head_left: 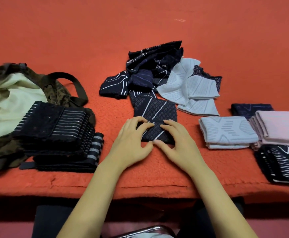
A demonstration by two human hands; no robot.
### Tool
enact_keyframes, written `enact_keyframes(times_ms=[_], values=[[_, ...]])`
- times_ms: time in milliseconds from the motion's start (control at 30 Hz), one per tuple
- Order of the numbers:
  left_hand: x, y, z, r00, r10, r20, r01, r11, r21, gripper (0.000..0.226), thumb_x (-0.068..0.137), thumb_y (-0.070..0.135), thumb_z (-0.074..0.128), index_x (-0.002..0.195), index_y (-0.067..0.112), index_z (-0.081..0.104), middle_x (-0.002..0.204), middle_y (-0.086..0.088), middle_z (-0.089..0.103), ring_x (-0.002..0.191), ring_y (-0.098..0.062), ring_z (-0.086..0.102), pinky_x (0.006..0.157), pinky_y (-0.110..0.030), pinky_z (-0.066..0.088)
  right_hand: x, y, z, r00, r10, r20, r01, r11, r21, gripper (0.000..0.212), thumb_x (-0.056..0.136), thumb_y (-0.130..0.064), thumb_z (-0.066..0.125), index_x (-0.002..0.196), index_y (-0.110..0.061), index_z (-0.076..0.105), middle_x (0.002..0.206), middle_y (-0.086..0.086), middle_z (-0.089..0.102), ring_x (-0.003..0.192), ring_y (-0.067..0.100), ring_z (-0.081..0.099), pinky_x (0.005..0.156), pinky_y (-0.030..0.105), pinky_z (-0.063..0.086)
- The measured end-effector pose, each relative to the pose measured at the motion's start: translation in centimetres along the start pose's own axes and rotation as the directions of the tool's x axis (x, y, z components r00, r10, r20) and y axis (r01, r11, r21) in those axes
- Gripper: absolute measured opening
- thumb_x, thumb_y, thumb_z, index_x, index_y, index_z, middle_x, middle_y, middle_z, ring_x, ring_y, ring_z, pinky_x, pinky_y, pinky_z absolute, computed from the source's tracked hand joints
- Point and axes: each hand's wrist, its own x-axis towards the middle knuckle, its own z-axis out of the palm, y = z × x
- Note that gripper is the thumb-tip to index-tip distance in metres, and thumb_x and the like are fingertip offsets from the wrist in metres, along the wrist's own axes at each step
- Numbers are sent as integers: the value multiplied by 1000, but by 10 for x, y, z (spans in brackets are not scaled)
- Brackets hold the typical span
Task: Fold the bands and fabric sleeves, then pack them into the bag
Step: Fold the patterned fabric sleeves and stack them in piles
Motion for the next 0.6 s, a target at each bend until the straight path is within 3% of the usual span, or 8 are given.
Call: enact_keyframes(times_ms=[67,167,267,333,467,600], values=[[2,-1,0,1000,-9,10,9,999,-31,52,76,42,48,125,25,56,125,7,45,118,-10,38,106,-29,29,1,3,0,1000,-3,21,3,1000,11,63,78,-58,58,125,-15,57,137,-2,49,131,10,38,108,17,23],[4,-3,-1,999,-36,-14,34,991,-133,44,82,44,49,120,23,60,121,8,51,117,-11,43,105,-35,34,2,5,-1,1000,1,21,-1,1000,27,51,83,-38,67,125,-12,56,136,0,50,131,13,38,107,14,21],[6,-3,-3,995,-60,-75,43,978,-204,41,84,48,46,110,21,63,112,9,57,109,-10,50,100,-38,38,4,4,0,1000,-8,-8,9,999,46,41,86,-27,62,123,-8,58,132,6,55,127,20,45,106,16,23],[7,-1,-5,991,-69,-119,43,978,-203,37,84,48,46,102,20,64,102,10,61,99,-9,53,94,-37,41,4,0,-1,999,-1,-50,4,998,70,39,87,-30,54,117,-7,62,123,9,62,118,24,54,102,20,29],[5,9,-10,965,-160,-208,103,959,-263,30,80,54,49,90,26,55,79,15,59,80,-14,57,75,-29,40,0,-8,-10,975,53,-216,-30,993,110,40,85,-43,47,100,-13,68,93,1,71,86,18,61,79,27,40],[-1,12,-13,972,-165,-167,97,930,-353,34,80,54,52,106,37,42,89,23,59,85,-10,61,79,-30,46,-1,-7,-12,941,234,-243,-157,941,300,31,82,-48,60,98,-22,65,88,-7,71,85,18,66,81,42,49]])
